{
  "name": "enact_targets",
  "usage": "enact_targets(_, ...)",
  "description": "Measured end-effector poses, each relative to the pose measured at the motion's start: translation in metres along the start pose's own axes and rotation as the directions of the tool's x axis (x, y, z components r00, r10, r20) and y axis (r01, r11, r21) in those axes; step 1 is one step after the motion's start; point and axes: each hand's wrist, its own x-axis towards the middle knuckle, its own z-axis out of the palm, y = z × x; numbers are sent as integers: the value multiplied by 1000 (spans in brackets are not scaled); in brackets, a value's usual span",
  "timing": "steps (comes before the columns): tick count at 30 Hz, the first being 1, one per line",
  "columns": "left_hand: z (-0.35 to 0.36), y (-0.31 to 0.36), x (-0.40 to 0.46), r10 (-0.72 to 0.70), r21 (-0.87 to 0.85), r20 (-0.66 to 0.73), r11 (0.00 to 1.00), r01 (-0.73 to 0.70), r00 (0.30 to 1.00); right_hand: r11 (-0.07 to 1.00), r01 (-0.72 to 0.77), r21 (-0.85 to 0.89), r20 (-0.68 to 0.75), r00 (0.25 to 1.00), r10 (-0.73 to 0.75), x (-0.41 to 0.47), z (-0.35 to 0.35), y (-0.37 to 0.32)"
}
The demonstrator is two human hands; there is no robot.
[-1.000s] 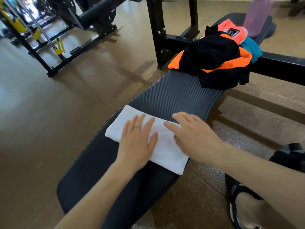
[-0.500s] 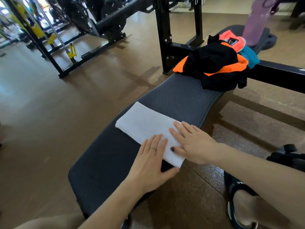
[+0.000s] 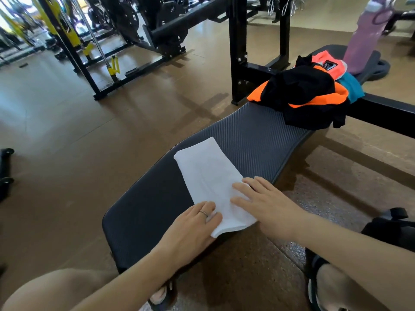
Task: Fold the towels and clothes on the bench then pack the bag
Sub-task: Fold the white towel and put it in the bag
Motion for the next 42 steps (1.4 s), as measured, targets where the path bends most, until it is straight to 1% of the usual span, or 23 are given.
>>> enact_targets(2,-8,-10,-3,-55,-128,37,990,59,998,995,97,35,-109,990,-93,5,6,2)
enact_targets(4,-14,-19,-6,-89,-260,94,959,111,992,981,114,155,-165,982,-88,10,6,5)
enact_targets(6,-16,-27,-8,-128,-399,129,901,170,983,957,69,283,-166,986,-22,14,0,9)
enact_targets(8,-17,-33,-7,-216,-514,155,816,265,964,906,-11,422,-131,989,74,17,-5,13)
enact_targets(10,-16,-35,-5,-332,-606,164,710,360,929,812,-94,576,-77,983,168,20,-9,17)
enact_targets(12,-16,-35,-1,-417,-653,157,636,411,895,716,-158,680,-28,970,241,24,-13,18)
enact_targets(15,-13,-35,5,-518,-700,147,548,459,843,639,-215,738,-3,947,323,33,-15,16)
enact_targets(17,-10,-35,8,-559,-745,155,475,468,814,637,-238,733,-18,929,368,42,-13,16)
enact_targets(18,-8,-37,9,-571,-747,162,462,478,805,657,-245,713,-40,921,387,46,-12,16)
enact_targets(21,-1,-43,11,-582,-713,171,484,507,795,727,-295,620,-100,889,446,59,-7,14)
enact_targets(23,2,-48,12,-577,-703,168,499,507,799,782,-308,541,-155,878,453,67,-2,13)
enact_targets(26,2,-53,14,-538,-657,155,570,493,829,897,-328,296,-286,866,411,75,7,12)
enact_targets(27,2,-55,15,-523,-629,154,603,491,838,905,-348,246,-305,858,413,77,9,12)
enact_targets(29,1,-58,18,-506,-550,154,670,499,849,901,-375,216,-322,844,429,79,13,12)
enact_targets(32,0,-61,23,-489,-378,149,775,507,859,906,-392,161,-333,842,424,79,16,7)
enact_targets(35,0,-62,28,-501,-315,123,799,512,857,897,-420,140,-398,805,439,75,15,3)
enact_targets(36,-1,-63,29,-493,-285,81,822,494,866,898,-423,121,-413,801,433,75,15,3)
enact_targets(38,0,-65,32,-411,-173,-46,901,398,911,920,-389,50,-437,820,370,75,13,5)
enact_targets(39,0,-65,33,-348,-109,-86,935,338,934,938,-346,-3,-450,839,308,74,10,6)
enact_targets(40,0,-64,34,-276,-47,-108,961,273,955,956,-289,-58,-450,862,233,73,7,7)
enact_targets(42,-1,-61,34,-147,8,-112,989,148,983,978,-143,-151,-439,896,64,71,5,9)
